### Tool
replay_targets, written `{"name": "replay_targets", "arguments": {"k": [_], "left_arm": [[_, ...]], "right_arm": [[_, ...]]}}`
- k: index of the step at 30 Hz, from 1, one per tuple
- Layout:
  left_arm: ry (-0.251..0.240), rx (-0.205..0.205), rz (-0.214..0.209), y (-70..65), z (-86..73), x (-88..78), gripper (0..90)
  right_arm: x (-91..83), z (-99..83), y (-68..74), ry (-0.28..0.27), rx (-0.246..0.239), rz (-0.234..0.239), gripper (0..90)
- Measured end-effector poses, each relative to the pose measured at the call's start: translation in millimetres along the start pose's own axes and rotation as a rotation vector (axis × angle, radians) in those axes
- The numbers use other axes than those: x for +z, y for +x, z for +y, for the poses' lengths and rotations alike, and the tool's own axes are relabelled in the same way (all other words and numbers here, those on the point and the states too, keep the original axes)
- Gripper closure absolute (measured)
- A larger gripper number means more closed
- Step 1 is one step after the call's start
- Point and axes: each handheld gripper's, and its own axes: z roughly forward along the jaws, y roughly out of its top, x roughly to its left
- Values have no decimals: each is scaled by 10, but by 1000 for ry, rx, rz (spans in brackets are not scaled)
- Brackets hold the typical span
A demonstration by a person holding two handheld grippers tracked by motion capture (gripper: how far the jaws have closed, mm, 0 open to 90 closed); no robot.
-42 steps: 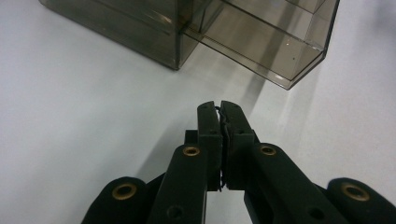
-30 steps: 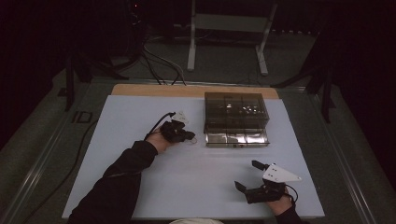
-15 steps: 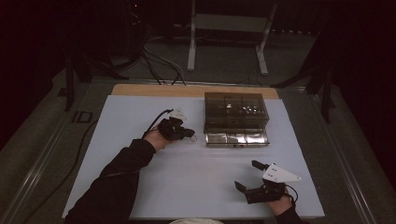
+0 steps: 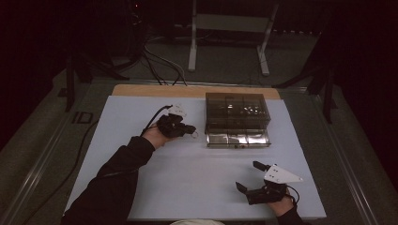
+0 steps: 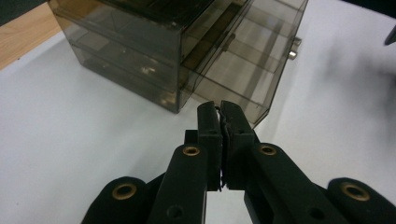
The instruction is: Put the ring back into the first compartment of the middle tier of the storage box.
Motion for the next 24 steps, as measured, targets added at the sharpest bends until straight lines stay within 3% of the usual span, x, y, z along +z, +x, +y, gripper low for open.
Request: {"name": "replay_targets", "arguments": {"k": [15, 24], "left_arm": [[-51, 11, -19, -29, 138, -104, 900], [-53, 22, -14, -60, 256, -116, 900]], "right_arm": [[-2, 1, 1, 0, 1, 2, 0], [-3, 2, 2, -1, -1, 3, 0]]}}
